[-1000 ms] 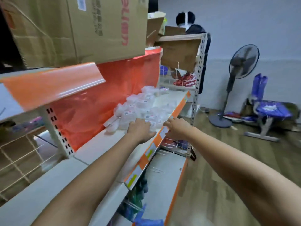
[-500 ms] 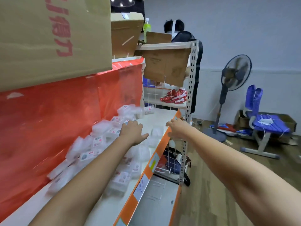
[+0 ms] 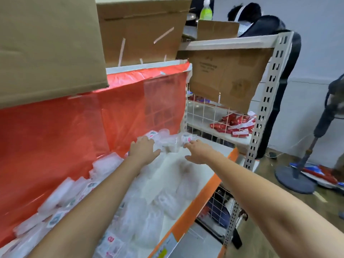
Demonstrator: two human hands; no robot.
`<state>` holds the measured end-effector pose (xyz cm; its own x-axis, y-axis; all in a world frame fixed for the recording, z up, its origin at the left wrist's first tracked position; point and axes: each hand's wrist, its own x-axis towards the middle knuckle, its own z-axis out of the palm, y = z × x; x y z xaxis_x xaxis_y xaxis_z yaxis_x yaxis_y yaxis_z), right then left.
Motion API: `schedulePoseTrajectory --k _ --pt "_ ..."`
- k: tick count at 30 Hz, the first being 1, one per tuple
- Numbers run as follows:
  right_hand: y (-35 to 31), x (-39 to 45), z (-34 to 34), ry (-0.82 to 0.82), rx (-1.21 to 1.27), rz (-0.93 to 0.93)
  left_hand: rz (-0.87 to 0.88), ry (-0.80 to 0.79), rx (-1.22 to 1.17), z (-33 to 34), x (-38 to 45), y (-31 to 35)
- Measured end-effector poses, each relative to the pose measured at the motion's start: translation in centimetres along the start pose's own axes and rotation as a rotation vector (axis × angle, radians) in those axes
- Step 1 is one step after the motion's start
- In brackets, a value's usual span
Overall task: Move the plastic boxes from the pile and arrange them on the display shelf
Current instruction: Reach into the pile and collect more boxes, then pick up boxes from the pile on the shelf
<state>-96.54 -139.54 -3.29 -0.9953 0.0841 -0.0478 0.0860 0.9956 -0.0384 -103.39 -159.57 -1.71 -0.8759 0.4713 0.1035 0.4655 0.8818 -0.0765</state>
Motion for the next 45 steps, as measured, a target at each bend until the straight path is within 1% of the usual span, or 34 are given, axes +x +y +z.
schedulePoseTrajectory --k 4,7,12,15,20,24,26,28,31,33,36,39,42,45 --pt "0.9 5.7 -0.5 0.039 0.039 -0.146 -0.193 0.019 -0.044 0.4 3.9 -0.6" --pt "0.9 9.1 -0.6 0.056 0.057 -0.236 -0.301 0.0 -0.095 0.9 6.2 -0.9" --pt "0.3 12.6 1.0 -0.016 0.128 -0.328 -0.387 -0.047 -0.198 2.3 7.8 -0.9" --pt "0.3 13.0 1.9 0.022 0.216 -0.345 -0.413 -0.018 -0.238 2.9 7.9 -0.7" --pt "0.8 13.0 2.0 0.015 0.374 -0.337 -0.465 0.078 -0.399 3.5 7.1 0.0" --pt "2.3 12.7 1.7 0.032 0.496 -0.363 -0.476 0.212 -0.542 3.4 5.5 0.5" --pt "3.1 12.3 1.3 0.057 0.565 -0.38 -0.501 0.306 -0.662 3.0 4.2 0.9" --pt "3.7 11.8 0.9 0.062 0.727 -0.371 -0.522 0.381 -0.842 2.7 2.6 1.3" --pt "4.4 10.5 0.6 -0.018 1.026 -0.309 -0.505 0.41 -0.995 2.3 0.1 1.9" --pt "4.6 9.5 0.7 -0.106 1.12 -0.292 -0.492 0.42 -1.067 2.2 -1.5 2.4" --pt "4.6 7.5 1.0 -0.208 1.158 -0.285 -0.452 0.431 -1.224 2.5 -3.9 3.4" --pt "4.5 5.4 1.3 -0.243 1.172 -0.267 -0.429 0.418 -1.427 2.8 -6.0 4.7" --pt "4.3 3.8 2.0 -0.284 1.215 -0.254 -0.435 0.481 -1.527 3.1 -7.6 5.9" --pt "4.1 2.4 2.4 -0.341 1.273 -0.244 -0.458 0.508 -1.609 3.8 -8.9 6.2"
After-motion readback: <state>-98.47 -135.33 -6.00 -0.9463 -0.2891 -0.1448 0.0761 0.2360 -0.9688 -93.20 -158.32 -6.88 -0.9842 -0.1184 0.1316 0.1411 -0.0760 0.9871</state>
